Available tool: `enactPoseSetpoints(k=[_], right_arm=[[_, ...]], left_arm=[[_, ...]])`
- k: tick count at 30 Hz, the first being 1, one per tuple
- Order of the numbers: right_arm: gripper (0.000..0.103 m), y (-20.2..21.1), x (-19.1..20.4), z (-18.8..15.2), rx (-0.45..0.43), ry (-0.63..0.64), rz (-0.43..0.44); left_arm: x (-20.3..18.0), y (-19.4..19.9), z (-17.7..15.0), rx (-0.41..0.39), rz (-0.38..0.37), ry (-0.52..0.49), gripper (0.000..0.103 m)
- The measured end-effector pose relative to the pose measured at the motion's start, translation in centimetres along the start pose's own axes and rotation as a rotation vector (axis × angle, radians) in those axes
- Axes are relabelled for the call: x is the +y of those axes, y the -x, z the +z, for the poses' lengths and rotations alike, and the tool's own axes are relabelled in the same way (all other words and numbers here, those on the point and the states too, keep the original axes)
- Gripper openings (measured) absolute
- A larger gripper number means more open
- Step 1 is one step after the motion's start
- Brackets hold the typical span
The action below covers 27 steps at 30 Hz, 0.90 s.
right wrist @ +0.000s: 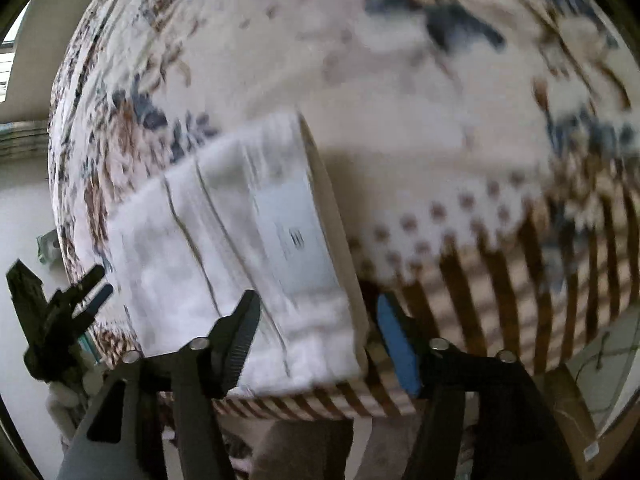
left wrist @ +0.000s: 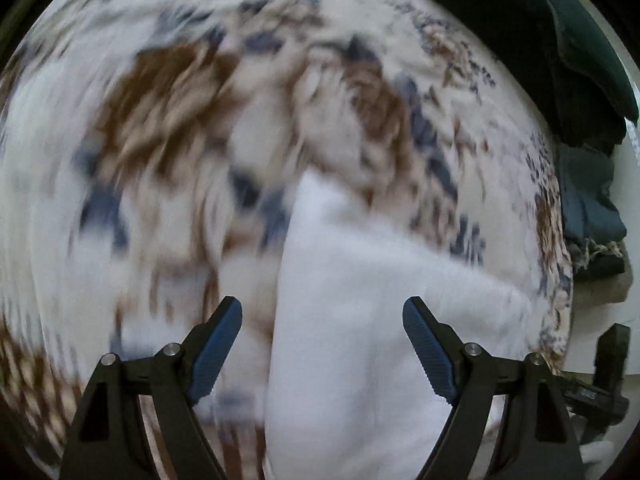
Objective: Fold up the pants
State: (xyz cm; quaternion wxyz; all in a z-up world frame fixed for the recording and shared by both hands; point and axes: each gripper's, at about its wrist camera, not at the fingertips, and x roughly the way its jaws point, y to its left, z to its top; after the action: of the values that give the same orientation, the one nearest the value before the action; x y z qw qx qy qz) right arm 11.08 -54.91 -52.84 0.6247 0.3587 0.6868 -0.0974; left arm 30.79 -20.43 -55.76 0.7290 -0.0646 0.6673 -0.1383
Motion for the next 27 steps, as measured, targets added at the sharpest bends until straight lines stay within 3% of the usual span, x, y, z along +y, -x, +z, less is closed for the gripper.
enactPoseSetpoints(k=[1,4,7,9,11,12,14,17,18,21,22,23,24,27], right_arm=[[0.065,-0.1,0.4,0.9,-0.009,-0.002,0.011],[0.065,-0.5,1.8,3.6,-0.036,0.011,0.005],[0.065,-1.7,2.5,6.0,-0.027,0.013,-0.019],[0.063,-3.1,2.7,6.5,-0.012,0.010,0.003],[0.042,-3.7,2.9,6.6,-0.037,0.006,0.015],[0.030,-3.8,3.1,6.6,-0.055,0.009,-0.025],[0.030,-4.0,3.2,6.4,-0.071,0.020,-0.039],[0.032,-4.6,3.0,6.7,-0.039,0.025,-0.028],[0.036,-4.5,2.8,6.7,-0.028,0.023,-0.019],[0.071,-3.8,1.4,6.4,0.017,-0.021,0.040],[0.076,-3.0,0.5,5.7,0.011,-0.044,0.084],[0.076,-2.6,0.1,5.1,0.006,-0.055,0.107],[0.076,-2.2,-0.8,4.1,0.006,-0.068,0.137],[0.081,-3.4,-2.8,1.5,0.057,-0.088,0.211]], left_arm=[[-0.4,-0.7,1.2,-0.002,0.014,-0.027,0.074],[-1.3,-3.2,4.0,0.021,0.036,-0.113,0.033],[-1.3,-5.1,5.6,0.035,0.063,-0.160,0.011],[-0.5,-5.8,6.0,0.027,0.082,-0.156,0.008],[0.6,-6.1,6.2,0.012,0.122,-0.128,0.008],[1.6,-6.4,6.3,0.018,0.106,-0.095,0.009],[2.9,-6.6,6.3,0.026,0.062,-0.019,0.011],[2.5,-5.6,6.0,0.014,0.062,-0.019,0.012],[2.3,-5.0,5.8,0.011,0.056,-0.017,0.015],[2.4,-2.1,4.1,-0.036,-0.031,0.031,0.036],[2.5,-1.5,3.3,-0.050,-0.051,0.045,0.060],[2.6,-0.7,2.2,-0.055,-0.085,0.059,0.095],[2.8,-0.4,1.2,-0.047,-0.106,0.068,0.103],[3.4,-0.7,-2.3,0.004,-0.122,0.101,0.103]])
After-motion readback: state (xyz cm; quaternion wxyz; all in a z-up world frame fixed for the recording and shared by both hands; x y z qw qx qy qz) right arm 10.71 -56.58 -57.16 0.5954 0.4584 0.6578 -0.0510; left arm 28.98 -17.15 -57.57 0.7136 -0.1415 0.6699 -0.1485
